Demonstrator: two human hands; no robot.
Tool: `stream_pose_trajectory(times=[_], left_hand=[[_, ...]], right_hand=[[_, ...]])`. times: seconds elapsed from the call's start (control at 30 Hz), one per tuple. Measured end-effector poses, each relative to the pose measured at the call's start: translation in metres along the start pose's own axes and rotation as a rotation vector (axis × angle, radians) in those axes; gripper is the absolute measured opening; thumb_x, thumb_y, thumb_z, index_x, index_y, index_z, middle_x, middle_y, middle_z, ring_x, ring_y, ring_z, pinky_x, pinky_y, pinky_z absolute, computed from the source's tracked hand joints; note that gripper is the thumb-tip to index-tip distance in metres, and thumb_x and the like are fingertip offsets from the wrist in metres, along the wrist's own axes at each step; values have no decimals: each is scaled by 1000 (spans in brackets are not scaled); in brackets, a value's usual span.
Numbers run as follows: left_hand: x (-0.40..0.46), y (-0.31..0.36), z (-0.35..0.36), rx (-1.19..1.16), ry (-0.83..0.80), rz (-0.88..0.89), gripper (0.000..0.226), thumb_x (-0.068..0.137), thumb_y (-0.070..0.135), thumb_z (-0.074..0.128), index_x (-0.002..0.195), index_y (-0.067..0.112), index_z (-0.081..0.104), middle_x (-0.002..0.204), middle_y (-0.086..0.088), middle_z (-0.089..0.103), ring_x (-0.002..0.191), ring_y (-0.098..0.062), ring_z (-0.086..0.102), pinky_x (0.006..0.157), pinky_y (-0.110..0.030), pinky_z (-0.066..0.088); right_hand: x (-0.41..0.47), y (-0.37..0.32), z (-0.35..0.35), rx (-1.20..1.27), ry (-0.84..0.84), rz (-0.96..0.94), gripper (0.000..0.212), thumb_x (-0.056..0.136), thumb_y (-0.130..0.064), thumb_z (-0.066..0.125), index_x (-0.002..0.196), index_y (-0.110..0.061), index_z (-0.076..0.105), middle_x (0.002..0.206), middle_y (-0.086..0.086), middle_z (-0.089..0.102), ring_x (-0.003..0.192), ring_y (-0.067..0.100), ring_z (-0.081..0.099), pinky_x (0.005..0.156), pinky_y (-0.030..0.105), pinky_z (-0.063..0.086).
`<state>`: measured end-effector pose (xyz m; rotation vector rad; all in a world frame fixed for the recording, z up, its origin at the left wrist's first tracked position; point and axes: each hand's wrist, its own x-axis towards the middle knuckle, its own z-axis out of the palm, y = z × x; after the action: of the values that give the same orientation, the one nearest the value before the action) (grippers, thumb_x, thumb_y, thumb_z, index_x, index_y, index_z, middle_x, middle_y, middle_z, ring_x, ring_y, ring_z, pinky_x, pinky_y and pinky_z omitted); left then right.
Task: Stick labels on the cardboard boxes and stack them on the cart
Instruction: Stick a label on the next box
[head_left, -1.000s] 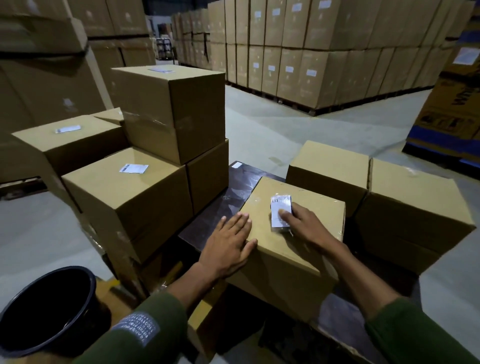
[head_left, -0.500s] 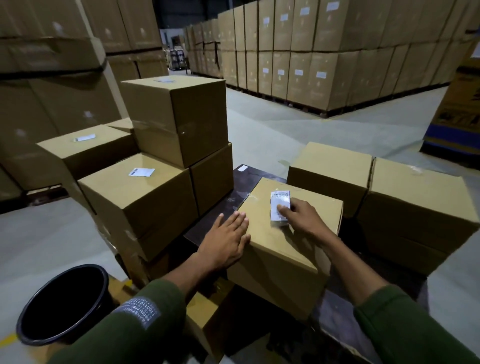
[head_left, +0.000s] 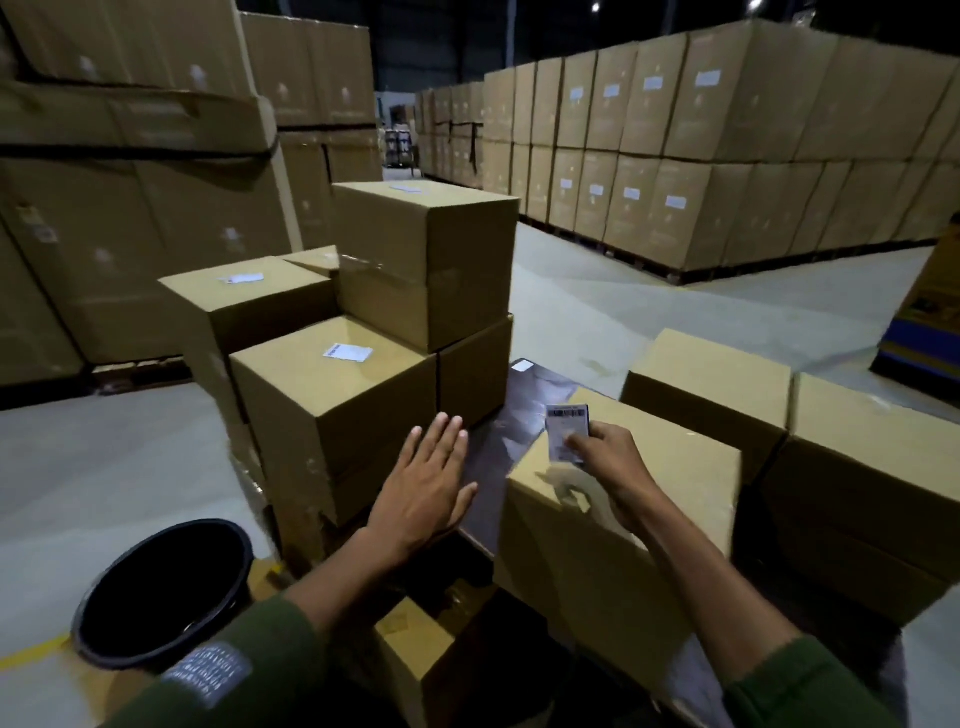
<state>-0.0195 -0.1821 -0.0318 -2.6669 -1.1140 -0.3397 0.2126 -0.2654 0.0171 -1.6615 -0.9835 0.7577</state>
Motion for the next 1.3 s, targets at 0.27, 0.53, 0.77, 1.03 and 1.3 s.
stream_pose_trajectory(times=[0.27, 0.53, 0.77, 1.03, 1.3], left_hand=[[-83, -148, -7, 8, 156, -165, 59, 96, 38, 35, 143, 4, 47, 157, -15, 33, 148, -28, 23, 117, -50, 28], [-188, -287, 11, 58, 36, -495, 64, 93, 41, 33, 140, 2, 49, 153, -19, 39, 142, -35, 35, 115, -50, 25], [-276, -357, 34, 92, -72, -644, 65, 91, 42, 32, 136, 0, 54, 149, -20, 43, 141, -37, 36, 114, -50, 20], [-318, -386, 49, 45, -94, -729, 64, 92, 43, 30, 137, 2, 53, 151, -18, 42, 142, -36, 35, 113, -54, 34], [-321, -381, 67, 31, -90, -657, 64, 91, 41, 31, 137, 2, 52, 152, -19, 41, 144, -36, 32, 114, -54, 31]], right_hand=[[5, -62, 175, -171, -197, -314, 21, 87, -27, 70, 106, -18, 74, 99, -8, 75, 88, 6, 70, 76, 28, 55], [-1, -106, 351, -336, -354, -483, 11, 85, -25, 72, 95, -19, 74, 89, -6, 75, 79, 6, 69, 71, 27, 55], [-27, -89, 488, -488, -467, -551, 18, 88, -22, 69, 100, -11, 74, 94, 2, 75, 78, 12, 64, 68, 21, 44], [-30, -56, 559, -587, -564, -444, 16, 92, -23, 68, 101, -10, 73, 92, 2, 72, 79, 13, 65, 72, 26, 53], [-41, -30, 549, -595, -577, -437, 17, 93, -21, 66, 106, -12, 72, 99, 0, 73, 87, 10, 66, 77, 25, 56]])
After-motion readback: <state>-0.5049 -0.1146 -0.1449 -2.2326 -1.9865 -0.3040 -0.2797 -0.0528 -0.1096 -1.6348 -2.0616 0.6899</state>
